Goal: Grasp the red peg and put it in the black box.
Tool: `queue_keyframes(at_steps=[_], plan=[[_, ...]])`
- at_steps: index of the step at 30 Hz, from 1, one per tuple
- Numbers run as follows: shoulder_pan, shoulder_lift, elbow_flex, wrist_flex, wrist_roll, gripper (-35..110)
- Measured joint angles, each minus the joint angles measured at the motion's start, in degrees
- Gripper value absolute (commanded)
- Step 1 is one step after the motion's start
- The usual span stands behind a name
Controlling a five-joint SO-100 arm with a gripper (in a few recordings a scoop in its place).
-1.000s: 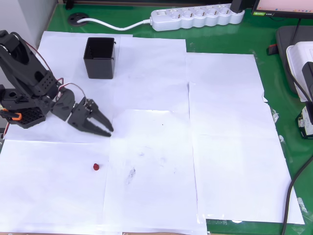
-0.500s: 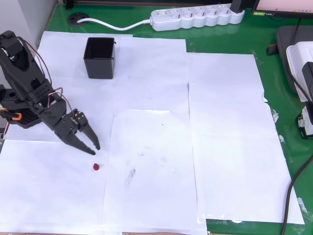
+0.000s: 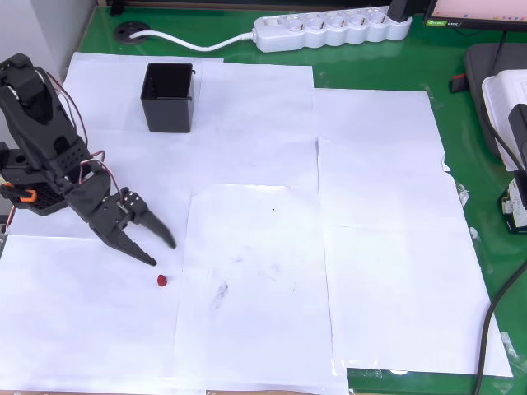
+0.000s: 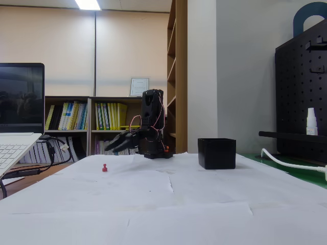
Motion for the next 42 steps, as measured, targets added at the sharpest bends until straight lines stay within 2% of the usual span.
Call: queue_keyframes(at_steps=[10,27,35,42], plan=[[2.5,2.8,0.0,0.3,-1.3,42],[3.9,4.3,0.2,4.8,-1.8,45],[5.6,10.9,5.5,6.9,-1.8,45],[4.1,18.6,12.3,4.8,-1.1,45]])
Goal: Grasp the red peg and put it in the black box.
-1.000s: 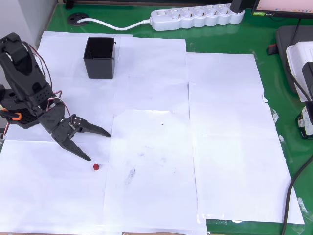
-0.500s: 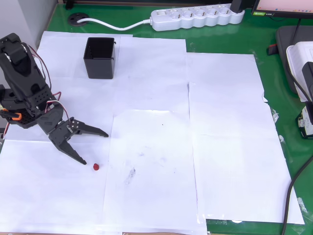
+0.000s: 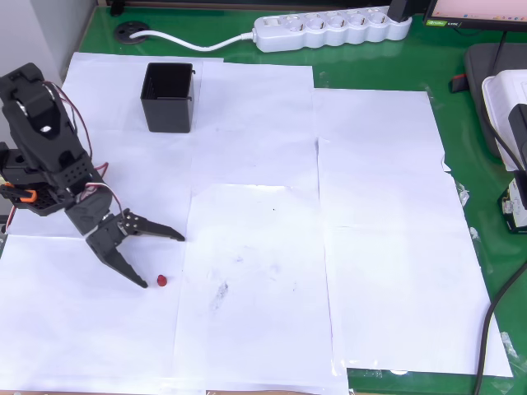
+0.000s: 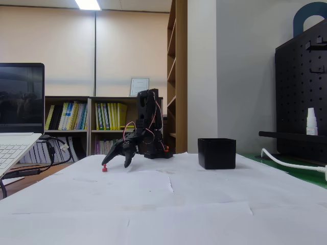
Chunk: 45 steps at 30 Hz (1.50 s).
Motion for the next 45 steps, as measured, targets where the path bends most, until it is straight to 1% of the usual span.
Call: queue_keyframes(at_steps=[4,8,12,18,21,24,35,45], plan=[[0.0,4.8,2.9,-2.2,-0.7,45],[0.4,12.0,5.5,-9.0,-2.3,45],[0.2,14.9,5.9,-14.9,-3.3,44],[-1.1,17.8,1.0,-25.6,-3.1,44],[-0.7,19.2,-2.6,-28.5,-3.6,44],[-0.1,19.5,-4.0,-29.0,-2.6,44],[1.1,16.7,-0.1,-16.3,0.2,44],[-0.5,15.6,3.6,-12.1,0.4,44]])
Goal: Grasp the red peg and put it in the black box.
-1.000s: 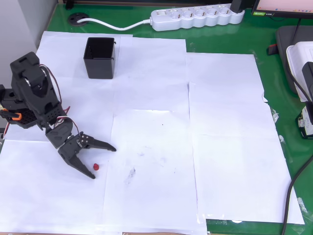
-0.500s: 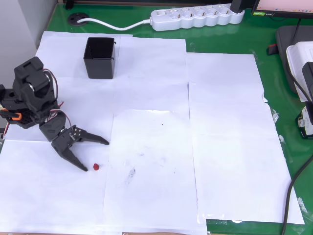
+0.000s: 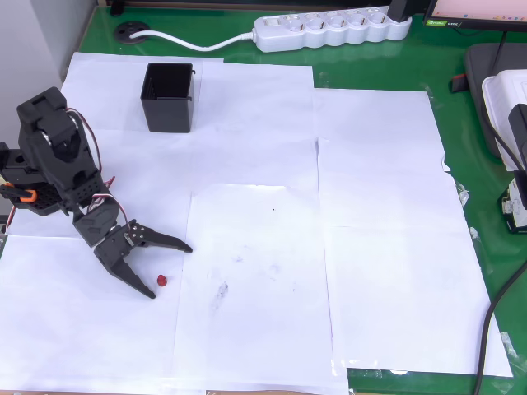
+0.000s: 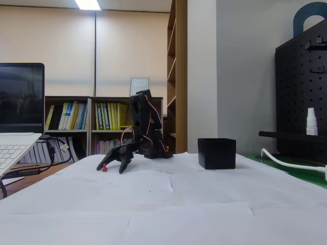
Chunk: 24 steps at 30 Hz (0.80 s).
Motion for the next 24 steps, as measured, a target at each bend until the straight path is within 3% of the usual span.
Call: queue_keyframes(at_steps=[24], plan=[[-1.9,-2.2,-3.4,-0.7,0.5,44]])
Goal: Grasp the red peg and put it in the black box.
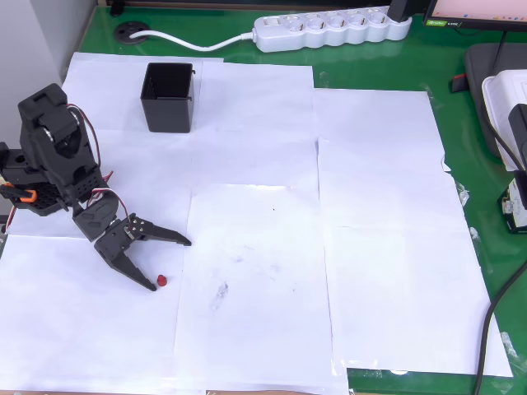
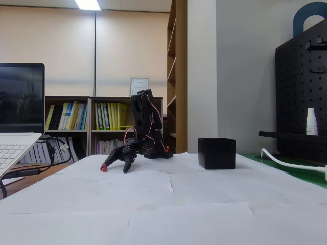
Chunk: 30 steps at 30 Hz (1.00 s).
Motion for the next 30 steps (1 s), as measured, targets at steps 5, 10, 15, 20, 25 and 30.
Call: queue_keyframes(at_steps=[5,10,15,20,25,30], plan=[[0.0,0.0,1.3,1.1,0.0,40],[0.0,0.0,2.4,2.1,0.0,33],[-0.4,0.0,2.5,2.2,-0.1,28],[-0.4,0.0,2.7,2.2,-0.1,24],[-0.5,-0.2,2.5,2.1,-1.2,24],[-0.5,-0.4,1.1,1.0,-2.5,27]])
